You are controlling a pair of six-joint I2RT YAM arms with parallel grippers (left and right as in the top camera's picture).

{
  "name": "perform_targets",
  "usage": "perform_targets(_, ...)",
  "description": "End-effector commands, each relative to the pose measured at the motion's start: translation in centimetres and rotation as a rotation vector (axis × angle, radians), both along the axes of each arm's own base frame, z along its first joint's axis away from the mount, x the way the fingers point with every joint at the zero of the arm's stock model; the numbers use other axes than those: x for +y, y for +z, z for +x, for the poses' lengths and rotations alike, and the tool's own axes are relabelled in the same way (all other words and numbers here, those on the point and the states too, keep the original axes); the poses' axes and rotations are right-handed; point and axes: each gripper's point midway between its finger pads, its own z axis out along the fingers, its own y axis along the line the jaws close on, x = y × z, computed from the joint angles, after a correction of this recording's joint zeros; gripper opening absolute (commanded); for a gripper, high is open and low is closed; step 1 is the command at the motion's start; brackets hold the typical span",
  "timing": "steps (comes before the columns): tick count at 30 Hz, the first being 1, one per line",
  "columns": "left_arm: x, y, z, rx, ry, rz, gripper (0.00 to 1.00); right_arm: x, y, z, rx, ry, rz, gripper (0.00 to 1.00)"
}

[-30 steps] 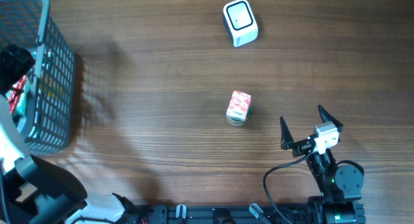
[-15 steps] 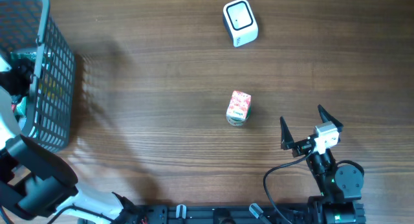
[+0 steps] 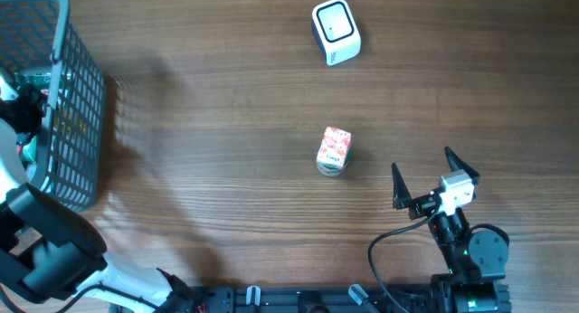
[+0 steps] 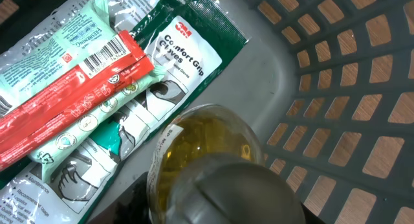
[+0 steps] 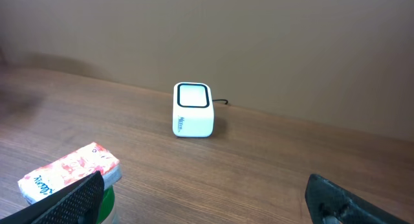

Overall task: Scan the item barcode
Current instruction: 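Grasp the yellow Vim bottle by its cap with the left gripper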

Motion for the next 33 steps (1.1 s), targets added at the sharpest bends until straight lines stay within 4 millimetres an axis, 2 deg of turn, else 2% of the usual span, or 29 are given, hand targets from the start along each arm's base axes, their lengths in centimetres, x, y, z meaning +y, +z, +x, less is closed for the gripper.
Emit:
perform_targets(1,-0.2,1.6,0.3,-0.04,-0.016,0.027,0.4,0.1,0.0,0.0,-0.003,0.007,-0.005,1.0)
perform_targets(4,0.3,5.1,0.1,-0.097,0.0,0.107,0.4,0.1,0.0,0.0,-0.003,0.008,-0.005,1.0)
perform_targets(6,0.4,8.0,-0.2,-0.148,0.013,0.17,0.4,0.1,0.0,0.0,-0.003,0.007,-0.005,1.0)
perform_targets(8,0.1,11.9,-0.7,-0.226,0.02,0.234,0.4,0.1,0.0,0.0,-0.003,0.007,-0.005,1.0)
perform_targets(12,-1.0,17.6,-1.9,-0.351,0.047,0.304,0.4,0.1,0.0,0.0,-0.003,0.008,-0.005,1.0)
perform_targets(15,-2.6,22.1,-3.3,-0.453,0.051,0.356,0.4,0.1,0.0,0.0,-0.003,0.008,-0.005,1.0)
perform_targets(17,-4.5,25.2,-4.6,-0.52,0.036,0.402,0.4,0.1,0.0,0.0,-0.004,0.007,-0.005,1.0)
perform_targets(20,-7.7,28.3,-5.9,-0.593,-0.008,0.433,0.4,0.1,0.0,0.0,-0.003,0.008,-0.005,1.0)
perform_targets(23,-12.1,30.0,-6.7,-0.646,-0.094,0.428,0.39,0.1,0.0,0.0,-0.003,0.007,-0.005,1.0)
perform_targets(26,-16.4,30.6,-7.3,-0.674,-0.196,0.395,0.39,0.1,0.0,0.0,-0.003,0.008,-0.005,1.0)
perform_targets(27,-17.3,30.5,-7.4,-0.677,-0.217,0.382,0.39,0.1,0.0,0.0,-0.003,0.007,-0.005,1.0)
perform_targets(29,-20.6,29.7,-7.4,-0.666,-0.295,0.313,0.39,0.1,0.0,0.0,-0.003,0.007,-0.005,1.0)
perform_targets(33,-24.6,26.9,-6.8,-0.581,-0.422,0.226,0.39,0.1,0.0,0.0,-0.003,0.007,-0.005,1.0)
